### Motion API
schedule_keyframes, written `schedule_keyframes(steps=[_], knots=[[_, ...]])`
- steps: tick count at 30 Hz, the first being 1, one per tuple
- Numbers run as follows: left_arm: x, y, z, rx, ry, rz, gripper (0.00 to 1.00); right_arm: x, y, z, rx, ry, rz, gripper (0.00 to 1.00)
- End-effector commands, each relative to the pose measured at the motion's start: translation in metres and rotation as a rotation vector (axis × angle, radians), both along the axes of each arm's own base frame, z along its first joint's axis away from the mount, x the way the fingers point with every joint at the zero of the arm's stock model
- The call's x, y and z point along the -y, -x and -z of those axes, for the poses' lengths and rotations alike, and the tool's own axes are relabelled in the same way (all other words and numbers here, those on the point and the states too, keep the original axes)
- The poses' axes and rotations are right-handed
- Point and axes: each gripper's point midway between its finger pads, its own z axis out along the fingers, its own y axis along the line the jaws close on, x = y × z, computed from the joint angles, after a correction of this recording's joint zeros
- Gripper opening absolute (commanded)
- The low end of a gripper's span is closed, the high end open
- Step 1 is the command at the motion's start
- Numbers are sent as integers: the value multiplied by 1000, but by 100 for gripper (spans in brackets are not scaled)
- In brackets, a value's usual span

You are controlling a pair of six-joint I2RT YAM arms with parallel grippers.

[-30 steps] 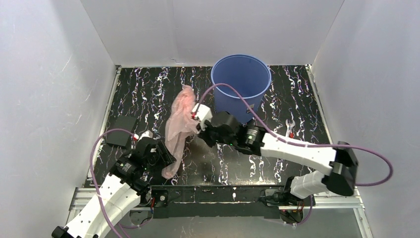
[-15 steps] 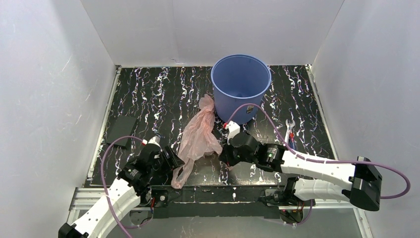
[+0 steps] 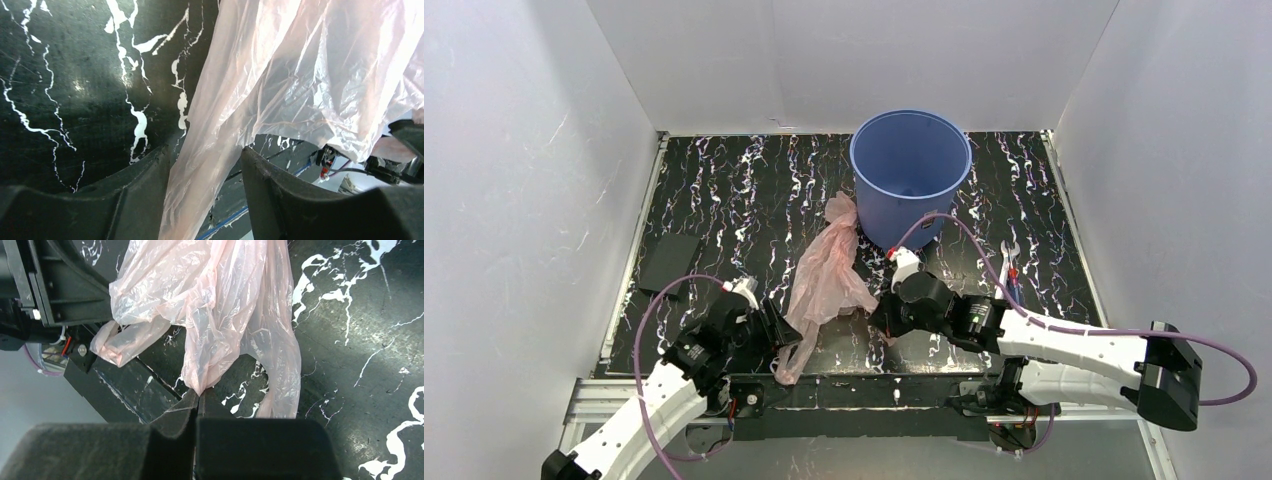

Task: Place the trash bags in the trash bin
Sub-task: Unfold the trash bag at the center of the board, then move the trash bin to the center of the board.

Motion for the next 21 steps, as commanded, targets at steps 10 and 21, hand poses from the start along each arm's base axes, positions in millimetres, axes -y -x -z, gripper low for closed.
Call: schedule_keyframes(steps=[10, 21], knots=[[8, 27, 5, -102, -39, 141, 54, -1, -35, -19, -66, -128, 99, 1], [28, 15, -11, -31, 36, 168, 19, -6, -70, -36, -48, -228, 200, 1]])
